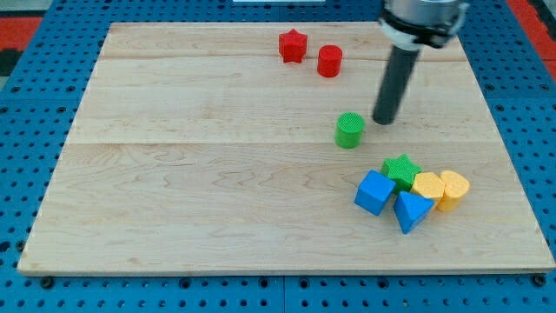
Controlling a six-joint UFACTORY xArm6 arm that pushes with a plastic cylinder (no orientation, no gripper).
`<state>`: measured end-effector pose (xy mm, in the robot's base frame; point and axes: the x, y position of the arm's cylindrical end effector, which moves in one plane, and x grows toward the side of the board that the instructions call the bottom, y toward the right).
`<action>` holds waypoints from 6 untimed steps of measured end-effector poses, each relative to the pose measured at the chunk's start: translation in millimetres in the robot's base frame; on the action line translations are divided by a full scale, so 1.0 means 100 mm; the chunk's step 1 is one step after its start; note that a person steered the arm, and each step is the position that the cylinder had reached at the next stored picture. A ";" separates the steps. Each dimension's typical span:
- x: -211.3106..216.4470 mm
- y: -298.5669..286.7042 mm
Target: Push the red star into the green circle
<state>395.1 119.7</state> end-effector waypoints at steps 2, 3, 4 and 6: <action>0.46 -0.46; 0.28 -0.51; -0.39 -0.62; -1.47 -1.72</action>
